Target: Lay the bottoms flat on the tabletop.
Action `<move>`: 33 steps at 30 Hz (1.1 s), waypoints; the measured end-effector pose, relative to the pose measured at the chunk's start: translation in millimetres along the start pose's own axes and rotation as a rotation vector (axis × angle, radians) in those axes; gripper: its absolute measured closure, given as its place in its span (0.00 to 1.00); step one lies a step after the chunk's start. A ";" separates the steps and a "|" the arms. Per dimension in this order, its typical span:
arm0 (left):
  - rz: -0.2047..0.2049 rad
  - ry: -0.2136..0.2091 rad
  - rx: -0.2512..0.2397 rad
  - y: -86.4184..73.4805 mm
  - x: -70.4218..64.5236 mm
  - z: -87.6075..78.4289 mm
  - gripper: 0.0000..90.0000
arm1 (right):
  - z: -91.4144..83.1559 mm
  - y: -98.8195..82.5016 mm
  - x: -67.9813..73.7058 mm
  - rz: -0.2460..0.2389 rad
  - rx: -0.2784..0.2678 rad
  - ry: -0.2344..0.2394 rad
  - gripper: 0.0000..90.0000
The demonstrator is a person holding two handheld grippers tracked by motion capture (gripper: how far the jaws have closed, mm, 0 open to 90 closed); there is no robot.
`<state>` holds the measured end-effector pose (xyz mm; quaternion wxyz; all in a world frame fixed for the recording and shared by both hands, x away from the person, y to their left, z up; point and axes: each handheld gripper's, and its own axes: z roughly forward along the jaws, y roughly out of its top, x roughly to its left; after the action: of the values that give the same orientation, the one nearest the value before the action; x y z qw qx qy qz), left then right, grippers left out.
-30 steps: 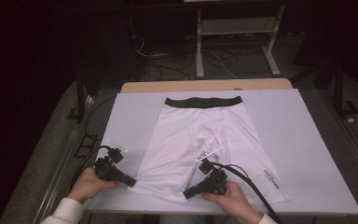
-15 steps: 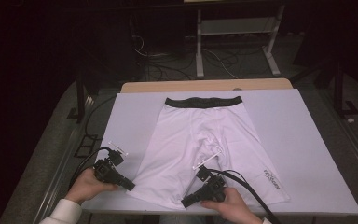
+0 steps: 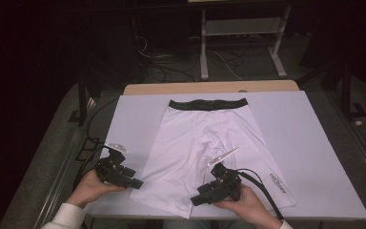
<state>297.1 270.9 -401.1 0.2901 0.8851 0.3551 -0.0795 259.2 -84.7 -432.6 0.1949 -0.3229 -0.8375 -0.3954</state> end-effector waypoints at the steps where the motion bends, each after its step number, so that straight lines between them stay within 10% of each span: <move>1: 0.002 0.003 -0.017 1.2 -0.3 0.2 0.29 | -3.3 1.0 -0.3 -0.020 -0.011 -0.019 0.30; 8: 0.023 0.042 -0.073 11.1 -4.0 4.4 0.05 | -25.3 3.4 -2.9 -0.096 -0.063 -0.154 0.00; 33: 0.115 0.050 -0.210 44.4 -23.1 7.4 0.00 | -99.9 -8.6 -31.4 -0.090 -0.203 -0.296 0.00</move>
<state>310.5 227.5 -378.9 0.3763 0.8705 0.3171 -0.0027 282.8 -179.7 -394.5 0.0182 -0.3577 -0.8264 -0.4345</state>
